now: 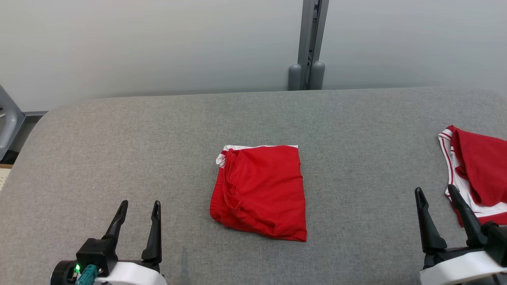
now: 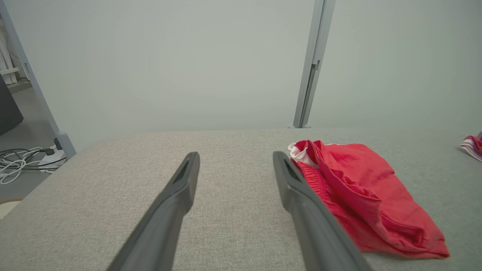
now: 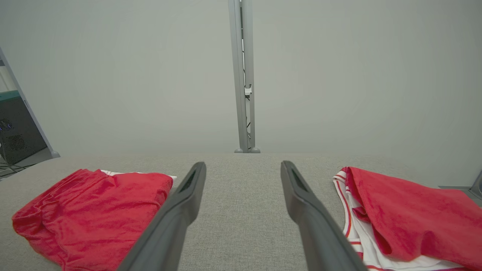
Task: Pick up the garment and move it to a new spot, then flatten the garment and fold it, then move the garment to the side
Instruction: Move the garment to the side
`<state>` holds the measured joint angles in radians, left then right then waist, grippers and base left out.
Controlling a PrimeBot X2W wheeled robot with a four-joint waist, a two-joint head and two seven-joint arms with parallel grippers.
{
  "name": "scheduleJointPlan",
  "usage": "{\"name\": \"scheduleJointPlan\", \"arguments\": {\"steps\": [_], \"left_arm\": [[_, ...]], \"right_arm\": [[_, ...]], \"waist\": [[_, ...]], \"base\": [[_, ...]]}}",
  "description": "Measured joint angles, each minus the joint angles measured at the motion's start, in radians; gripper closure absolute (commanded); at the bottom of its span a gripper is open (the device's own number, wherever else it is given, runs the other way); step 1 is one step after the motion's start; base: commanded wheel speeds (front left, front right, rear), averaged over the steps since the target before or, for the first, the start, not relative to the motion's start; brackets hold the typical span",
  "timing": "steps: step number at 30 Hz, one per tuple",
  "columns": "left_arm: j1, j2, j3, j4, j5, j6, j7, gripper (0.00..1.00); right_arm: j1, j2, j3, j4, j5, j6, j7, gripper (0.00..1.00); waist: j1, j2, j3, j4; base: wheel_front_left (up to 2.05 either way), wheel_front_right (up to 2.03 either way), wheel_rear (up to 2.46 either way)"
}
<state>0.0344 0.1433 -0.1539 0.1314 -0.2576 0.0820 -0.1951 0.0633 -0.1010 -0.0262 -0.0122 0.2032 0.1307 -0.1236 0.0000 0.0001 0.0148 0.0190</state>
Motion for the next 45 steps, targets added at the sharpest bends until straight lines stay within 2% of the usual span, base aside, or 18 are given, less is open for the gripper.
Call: {"name": "scheduleJointPlan", "arguments": {"steps": [9, 13, 18, 23, 29, 36, 37, 38, 39, 45], "left_arm": [[-0.010, 0.001, -0.010, -0.003, -0.002, 0.004, 0.000, 0.00], [-0.040, -0.004, -0.019, -0.008, -0.001, 0.006, -0.008, 0.00], [-0.111, -0.023, -0.048, 0.002, 0.003, -0.007, -0.024, 0.00], [-0.161, -0.037, -0.068, 0.029, 0.010, -0.016, -0.044, 0.00], [-0.214, -0.058, -0.087, 0.053, 0.010, -0.027, -0.061, 0.00], [-0.235, -0.069, -0.095, 0.071, 0.010, -0.028, -0.065, 0.00], [-0.239, -0.070, -0.095, 0.072, 0.010, -0.029, -0.065, 0.00], [-0.243, -0.071, -0.094, 0.071, 0.010, -0.030, -0.065, 0.00], [-0.245, -0.072, -0.092, 0.069, 0.010, -0.030, -0.066, 0.00], [-0.245, -0.074, -0.084, 0.062, 0.021, -0.038, -0.066, 0.00]], "right_arm": [[-0.014, -0.002, 0.013, 0.007, -0.002, 0.000, 0.001, 0.00], [-0.058, -0.019, 0.046, 0.049, -0.001, 0.000, 0.007, 0.00], [-0.157, -0.043, 0.137, 0.175, 0.025, 0.000, -0.010, 0.00], [-0.248, -0.045, 0.259, 0.334, 0.070, 0.000, -0.036, 0.00], [-0.356, -0.048, 0.351, 0.512, 0.116, 0.000, -0.054, 0.00], [-0.451, -0.059, 0.450, 0.645, 0.189, 0.000, -0.054, 0.00], [-0.461, -0.060, 0.464, 0.657, 0.201, 0.000, -0.053, 0.29], [-0.470, -0.062, 0.476, 0.667, 0.211, 0.000, -0.055, 0.69], [-0.480, -0.065, 0.487, 0.676, 0.224, 0.000, -0.056, 1.00], [-0.507, -0.093, 0.564, 0.693, 0.266, 0.000, -0.071, 1.00]], "waist": [[0.0000, 0.0000, 0.020, 0.007], [0.0000, 0.0000, 0.050, 0.019], [0.0000, 0.0000, 0.096, 0.061], [0.0000, 0.0000, 0.141, 0.122], [0.0000, 0.0000, 0.199, 0.181], [0.0000, 0.0000, 0.237, 0.217], [0.0000, 0.0000, 0.239, 0.218], [0.0000, 0.0000, 0.241, 0.217], [0.0000, 0.0000, 0.242, 0.215], [0.0000, 0.0000, 0.235, 0.198]], "base": [[0.00, 0.00, 0.00], [0.00, 0.00, 0.00], [0.00, 0.00, 0.00], [0.00, 0.00, 0.00], [0.00, 0.00, 0.00], [0.00, 0.00, 0.00], [0.00, 0.00, 0.00], [0.00, 0.00, 0.00], [0.00, 0.00, 0.00], [0.00, 0.00, 0.00]]}}
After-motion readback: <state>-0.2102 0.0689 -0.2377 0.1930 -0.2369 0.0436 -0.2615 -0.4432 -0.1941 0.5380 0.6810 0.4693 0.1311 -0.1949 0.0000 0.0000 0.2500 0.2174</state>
